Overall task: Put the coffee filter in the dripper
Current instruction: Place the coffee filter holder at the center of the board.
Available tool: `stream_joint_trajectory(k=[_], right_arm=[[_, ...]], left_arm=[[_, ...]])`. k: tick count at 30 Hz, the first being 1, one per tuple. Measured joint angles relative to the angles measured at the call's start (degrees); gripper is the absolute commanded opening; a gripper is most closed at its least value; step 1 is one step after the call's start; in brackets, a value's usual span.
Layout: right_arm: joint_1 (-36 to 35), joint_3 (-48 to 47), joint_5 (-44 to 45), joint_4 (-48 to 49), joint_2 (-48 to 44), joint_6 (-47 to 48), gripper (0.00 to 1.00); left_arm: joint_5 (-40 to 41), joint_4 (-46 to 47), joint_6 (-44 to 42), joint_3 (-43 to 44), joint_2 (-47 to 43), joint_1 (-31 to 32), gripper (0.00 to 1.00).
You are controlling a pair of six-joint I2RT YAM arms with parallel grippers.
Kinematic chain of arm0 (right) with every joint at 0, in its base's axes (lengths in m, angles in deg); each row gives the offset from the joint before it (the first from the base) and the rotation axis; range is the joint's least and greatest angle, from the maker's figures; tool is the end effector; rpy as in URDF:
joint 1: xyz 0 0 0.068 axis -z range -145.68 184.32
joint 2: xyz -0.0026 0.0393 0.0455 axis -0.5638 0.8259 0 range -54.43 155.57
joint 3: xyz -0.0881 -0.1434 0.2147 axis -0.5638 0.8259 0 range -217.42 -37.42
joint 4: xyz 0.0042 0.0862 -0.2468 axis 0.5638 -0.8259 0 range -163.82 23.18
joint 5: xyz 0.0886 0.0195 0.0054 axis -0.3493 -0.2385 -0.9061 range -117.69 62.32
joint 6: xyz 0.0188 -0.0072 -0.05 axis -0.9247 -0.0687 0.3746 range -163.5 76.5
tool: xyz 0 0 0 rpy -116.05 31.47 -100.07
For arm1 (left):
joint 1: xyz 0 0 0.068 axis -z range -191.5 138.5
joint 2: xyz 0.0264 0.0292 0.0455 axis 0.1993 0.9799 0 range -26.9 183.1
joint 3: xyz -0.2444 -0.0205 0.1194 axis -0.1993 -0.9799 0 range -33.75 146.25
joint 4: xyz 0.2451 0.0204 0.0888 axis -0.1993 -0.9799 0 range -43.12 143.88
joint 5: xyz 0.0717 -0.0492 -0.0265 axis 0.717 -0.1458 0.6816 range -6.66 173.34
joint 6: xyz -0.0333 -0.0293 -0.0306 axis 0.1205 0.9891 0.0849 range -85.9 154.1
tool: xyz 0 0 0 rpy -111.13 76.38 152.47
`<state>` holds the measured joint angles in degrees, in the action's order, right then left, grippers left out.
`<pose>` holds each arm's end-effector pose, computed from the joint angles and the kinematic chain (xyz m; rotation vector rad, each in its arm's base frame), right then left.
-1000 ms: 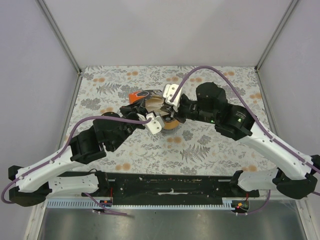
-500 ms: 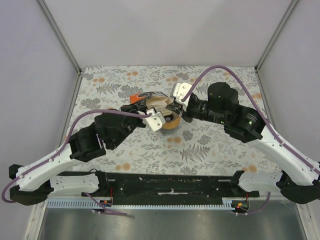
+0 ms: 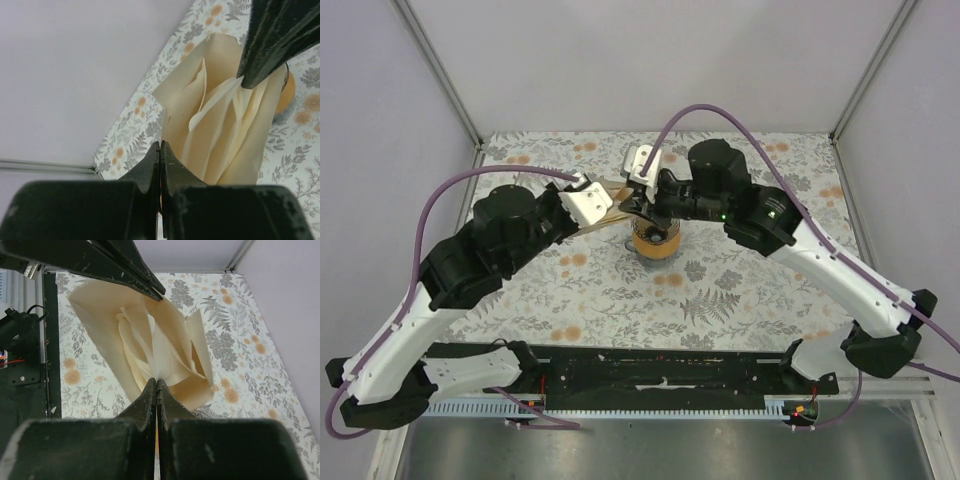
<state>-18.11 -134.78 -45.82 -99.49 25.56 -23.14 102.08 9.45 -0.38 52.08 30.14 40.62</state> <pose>0.1704 0.2399 0.4755 -1.2894 1.3665 0.6792 0.1109 -0.1240 0.4766 1.0797 1.4773 0.0850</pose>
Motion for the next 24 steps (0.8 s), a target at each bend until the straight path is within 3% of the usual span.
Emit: stream_joint_trajectory(k=[9, 24], right_arm=[[0.1, -2.0, -3.8, 1.2, 10.2, -1.1, 0.0], [2.0, -7.3, -12.0, 3.0, 23.9, -3.5, 0.0]], left_arm=[[-10.7, -6.5, 3.6, -4.9, -1.6, -12.7, 0.02], [-23.6, -5.1, 7.8, -20.0, -3.3, -27.1, 0.02]])
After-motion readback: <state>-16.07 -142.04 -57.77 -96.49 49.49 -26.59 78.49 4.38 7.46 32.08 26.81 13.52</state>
